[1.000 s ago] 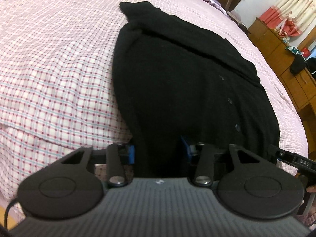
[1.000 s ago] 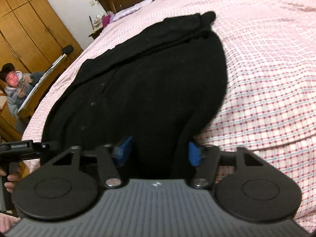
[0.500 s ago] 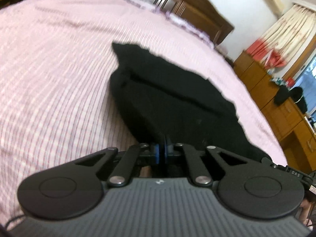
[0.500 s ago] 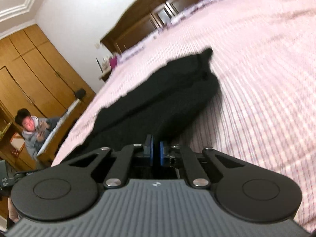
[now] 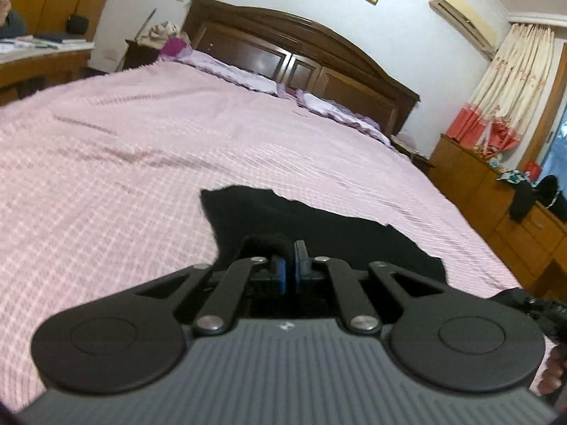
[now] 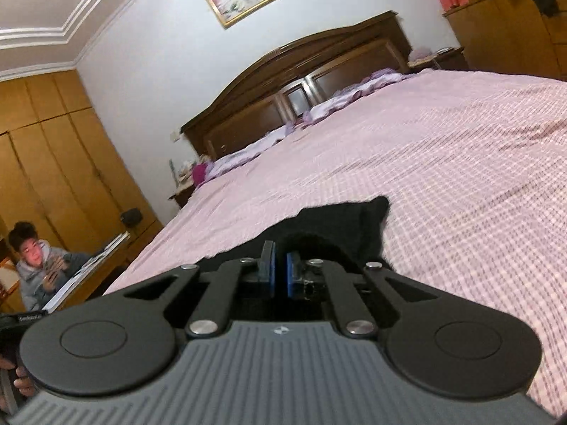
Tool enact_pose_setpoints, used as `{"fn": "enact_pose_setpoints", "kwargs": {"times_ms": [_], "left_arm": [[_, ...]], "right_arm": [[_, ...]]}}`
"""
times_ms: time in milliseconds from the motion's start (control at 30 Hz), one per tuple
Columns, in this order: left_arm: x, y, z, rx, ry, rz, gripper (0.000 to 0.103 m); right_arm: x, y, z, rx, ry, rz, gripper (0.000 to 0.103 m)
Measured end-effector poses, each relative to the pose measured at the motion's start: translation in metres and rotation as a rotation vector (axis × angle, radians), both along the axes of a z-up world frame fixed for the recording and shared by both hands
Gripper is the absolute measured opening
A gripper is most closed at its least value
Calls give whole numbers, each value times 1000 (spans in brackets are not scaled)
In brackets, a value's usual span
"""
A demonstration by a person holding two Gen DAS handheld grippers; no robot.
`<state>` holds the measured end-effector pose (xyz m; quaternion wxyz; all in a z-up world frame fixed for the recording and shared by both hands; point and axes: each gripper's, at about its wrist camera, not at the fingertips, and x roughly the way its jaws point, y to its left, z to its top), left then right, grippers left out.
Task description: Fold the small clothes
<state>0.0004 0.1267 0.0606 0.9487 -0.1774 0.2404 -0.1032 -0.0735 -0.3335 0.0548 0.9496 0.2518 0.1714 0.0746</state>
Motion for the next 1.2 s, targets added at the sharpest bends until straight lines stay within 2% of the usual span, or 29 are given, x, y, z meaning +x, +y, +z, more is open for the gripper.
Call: {"fn": "enact_pose_setpoints", "kwargs": {"times_ms": [100,233,367,467,567,700,767,833,900,967,1200], "left_arm": [[15,2,-6,7,17,20,6],[41,3,-28,47,58,41,6],[65,1,-57,78,128,45,6],[75,-1,-75,101,159,49,8],[73,-3,-81,105,155,61,9],[64,-4,-74,111,156,57,9],[56,-3,-70,93,156,58,17],[43,-4,-66,70,148,55,35],[32,-6,-62,65,145,46,40],[23,-10,-59,71,147,27,40],[3,-21,-68,-14,200,-29,40]], "right_arm": [[18,-1,-6,-4,3,-27,5],[34,7,-22,-92,29,-57,5],[58,11,-49,-141,96,-72,5],[77,10,-72,-142,168,-76,6],[84,9,-89,-119,218,-76,6],[85,11,-88,-114,228,-79,8],[81,9,-84,-88,235,-80,17],[72,5,-79,-53,236,-86,26],[62,3,-75,-22,231,-87,36],[49,2,-71,9,228,-82,50],[21,10,-67,57,234,-2,55]]}}
